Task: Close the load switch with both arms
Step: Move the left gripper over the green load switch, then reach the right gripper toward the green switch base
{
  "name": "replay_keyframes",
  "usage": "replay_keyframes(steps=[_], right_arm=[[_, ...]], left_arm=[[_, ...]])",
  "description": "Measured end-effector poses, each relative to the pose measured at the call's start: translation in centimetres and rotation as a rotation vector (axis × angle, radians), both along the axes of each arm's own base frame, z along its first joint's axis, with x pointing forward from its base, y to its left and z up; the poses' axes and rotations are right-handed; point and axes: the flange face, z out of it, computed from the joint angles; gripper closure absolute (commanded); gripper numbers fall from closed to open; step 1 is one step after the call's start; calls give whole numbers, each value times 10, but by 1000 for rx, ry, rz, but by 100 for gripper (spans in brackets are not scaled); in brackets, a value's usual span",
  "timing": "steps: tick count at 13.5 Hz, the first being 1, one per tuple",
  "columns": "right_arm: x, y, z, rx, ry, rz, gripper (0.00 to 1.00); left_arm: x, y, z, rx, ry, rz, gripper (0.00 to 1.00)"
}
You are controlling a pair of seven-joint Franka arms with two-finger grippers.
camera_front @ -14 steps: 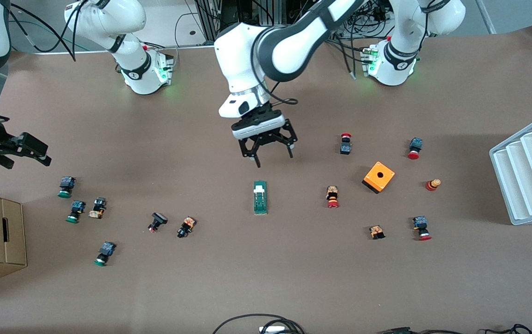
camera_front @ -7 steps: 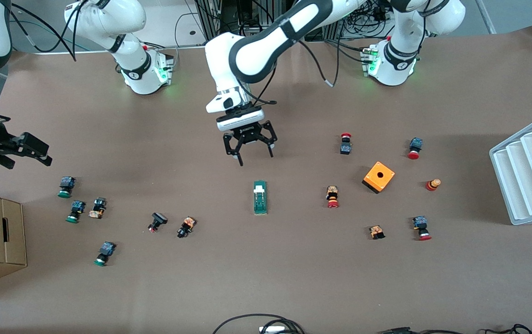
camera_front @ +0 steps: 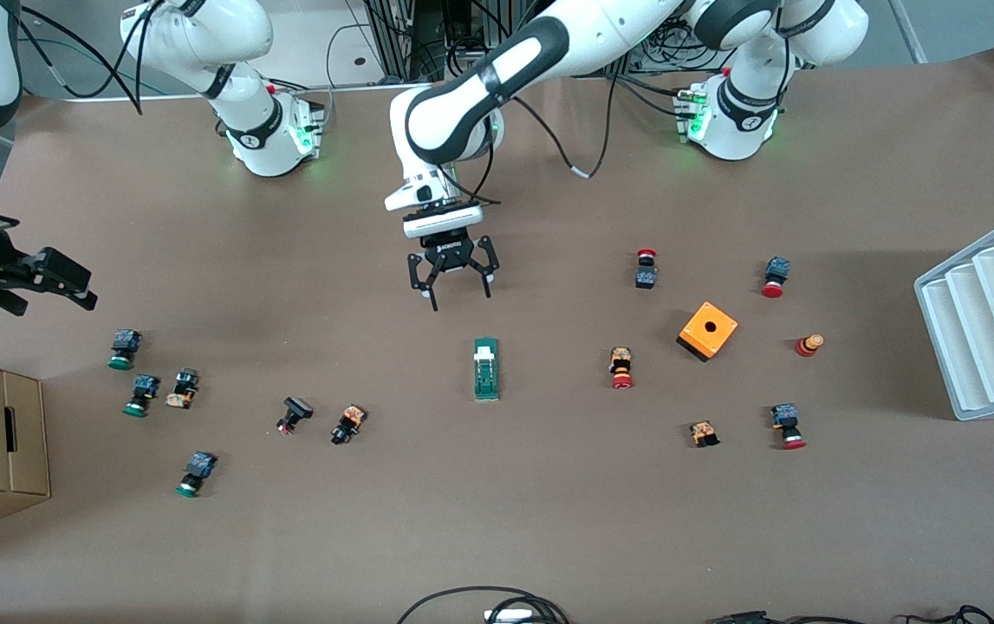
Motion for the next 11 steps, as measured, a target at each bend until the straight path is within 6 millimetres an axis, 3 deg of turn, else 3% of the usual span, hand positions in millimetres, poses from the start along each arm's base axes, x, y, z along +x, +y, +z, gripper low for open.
replay_keyframes(steps=[3,11], right_arm=[[0,0,0,0,0,0,0],[2,-1,-5,0,8,-2,0]], left_arm=[[-3,3,-30,50,-39,-18,0],[-6,7,-78,14,-179,-22,0]])
